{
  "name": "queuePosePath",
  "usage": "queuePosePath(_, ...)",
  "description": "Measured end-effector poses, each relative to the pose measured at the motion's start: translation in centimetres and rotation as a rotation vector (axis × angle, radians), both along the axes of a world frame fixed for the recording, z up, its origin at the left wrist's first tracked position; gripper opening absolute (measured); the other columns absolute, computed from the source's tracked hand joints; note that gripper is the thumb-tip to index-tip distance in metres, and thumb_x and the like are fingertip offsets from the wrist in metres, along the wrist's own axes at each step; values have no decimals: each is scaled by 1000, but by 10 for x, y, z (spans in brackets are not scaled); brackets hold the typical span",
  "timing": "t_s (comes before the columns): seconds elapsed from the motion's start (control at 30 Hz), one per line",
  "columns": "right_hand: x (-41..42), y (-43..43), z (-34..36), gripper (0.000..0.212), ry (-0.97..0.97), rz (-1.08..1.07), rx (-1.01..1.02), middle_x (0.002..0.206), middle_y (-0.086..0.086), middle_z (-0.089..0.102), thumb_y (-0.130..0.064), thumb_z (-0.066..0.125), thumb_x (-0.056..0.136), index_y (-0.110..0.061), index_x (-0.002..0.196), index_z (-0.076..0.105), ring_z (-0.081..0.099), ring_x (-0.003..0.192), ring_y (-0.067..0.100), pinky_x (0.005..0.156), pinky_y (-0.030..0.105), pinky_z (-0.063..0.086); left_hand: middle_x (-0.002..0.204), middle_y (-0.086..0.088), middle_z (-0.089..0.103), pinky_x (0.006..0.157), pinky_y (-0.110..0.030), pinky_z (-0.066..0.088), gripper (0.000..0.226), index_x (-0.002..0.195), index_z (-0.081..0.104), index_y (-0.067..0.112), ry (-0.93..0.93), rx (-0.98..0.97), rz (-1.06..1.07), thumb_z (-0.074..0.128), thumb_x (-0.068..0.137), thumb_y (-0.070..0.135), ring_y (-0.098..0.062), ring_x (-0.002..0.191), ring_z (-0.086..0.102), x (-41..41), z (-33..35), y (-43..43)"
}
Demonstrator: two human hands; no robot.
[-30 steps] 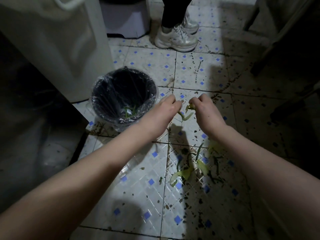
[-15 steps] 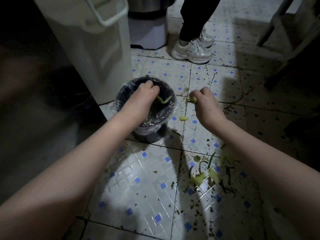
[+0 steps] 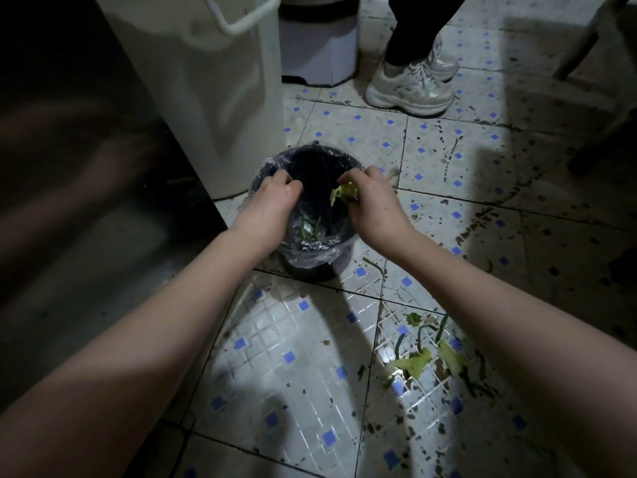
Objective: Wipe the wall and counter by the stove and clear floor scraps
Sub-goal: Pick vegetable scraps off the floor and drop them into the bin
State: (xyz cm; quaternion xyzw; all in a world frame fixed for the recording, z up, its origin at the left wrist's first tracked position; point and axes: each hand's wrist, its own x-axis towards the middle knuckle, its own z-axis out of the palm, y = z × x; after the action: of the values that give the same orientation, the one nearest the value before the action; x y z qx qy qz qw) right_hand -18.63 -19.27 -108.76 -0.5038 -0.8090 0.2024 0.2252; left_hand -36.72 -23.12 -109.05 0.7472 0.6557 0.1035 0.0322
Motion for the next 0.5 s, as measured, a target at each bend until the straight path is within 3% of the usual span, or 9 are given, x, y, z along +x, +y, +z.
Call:
queuePosePath(0.17, -6, 0, -7, 56, -66, 49, -67, 125, 13, 47, -1, 58, 82, -17, 134, 48, 47, 117, 31, 100, 43, 42, 112, -20, 45, 81, -51, 48, 38, 109, 53, 0, 4, -11, 33, 49, 75, -17, -38, 101, 48, -4, 5, -11)
queuePosePath(0.5, 40, 1, 2, 47, -108, -78, 11, 122, 11, 50, -8, 54, 85, -19, 131, 52, 49, 113, 31, 97, 44, 41, 113, -18, 46, 76, -51, 49, 41, 108, 53, 2, 3, 33, -12, 48, 72, -19, -36, 99, 48, 30, 13, -4)
